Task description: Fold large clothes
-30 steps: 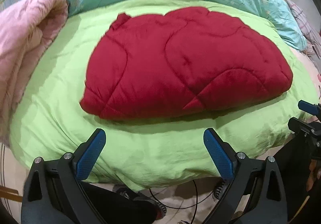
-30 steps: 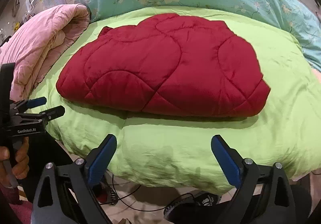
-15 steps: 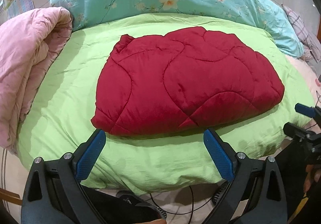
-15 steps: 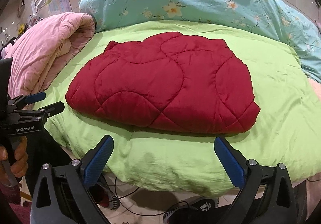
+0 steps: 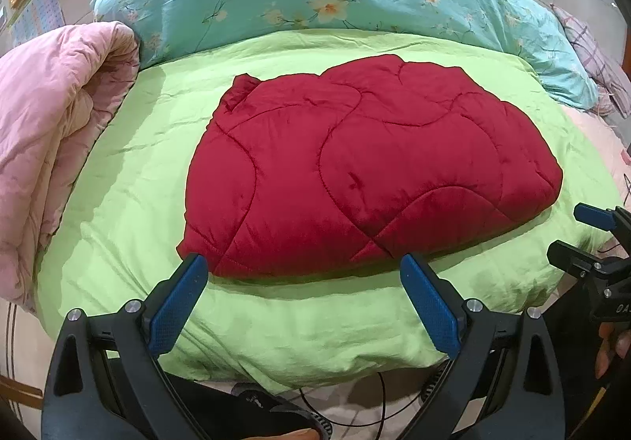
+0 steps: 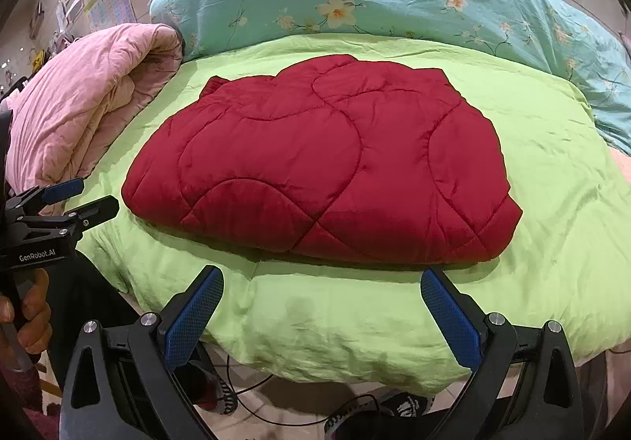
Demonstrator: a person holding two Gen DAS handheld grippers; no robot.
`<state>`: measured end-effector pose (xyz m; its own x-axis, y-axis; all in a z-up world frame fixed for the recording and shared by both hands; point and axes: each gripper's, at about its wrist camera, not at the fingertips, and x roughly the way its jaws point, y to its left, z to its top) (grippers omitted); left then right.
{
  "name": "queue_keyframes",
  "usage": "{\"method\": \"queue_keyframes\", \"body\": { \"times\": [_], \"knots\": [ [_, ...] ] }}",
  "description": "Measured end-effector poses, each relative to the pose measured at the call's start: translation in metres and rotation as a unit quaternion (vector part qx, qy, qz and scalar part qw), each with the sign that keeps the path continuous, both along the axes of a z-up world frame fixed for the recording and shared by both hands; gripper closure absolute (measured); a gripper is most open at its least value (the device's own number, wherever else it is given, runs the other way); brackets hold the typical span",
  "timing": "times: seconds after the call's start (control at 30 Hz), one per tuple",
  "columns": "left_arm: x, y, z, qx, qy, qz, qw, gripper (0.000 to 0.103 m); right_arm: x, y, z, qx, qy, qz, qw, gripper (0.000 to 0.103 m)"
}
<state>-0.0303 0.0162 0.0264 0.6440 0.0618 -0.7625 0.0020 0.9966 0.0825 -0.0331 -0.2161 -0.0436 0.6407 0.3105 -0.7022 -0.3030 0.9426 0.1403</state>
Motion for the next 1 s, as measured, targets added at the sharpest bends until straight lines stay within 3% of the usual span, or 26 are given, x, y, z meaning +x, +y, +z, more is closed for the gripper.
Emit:
{"method": "queue_keyframes", "body": {
  "times": [1.0],
  "knots": [
    [0.026, -0.003, -0.010, 0.005, 0.008, -0.004, 0.9999, 0.004, 0.030, 0.010, 0.004, -0.004, -0.003, 0.016, 1.000, 0.002]
  ]
}}
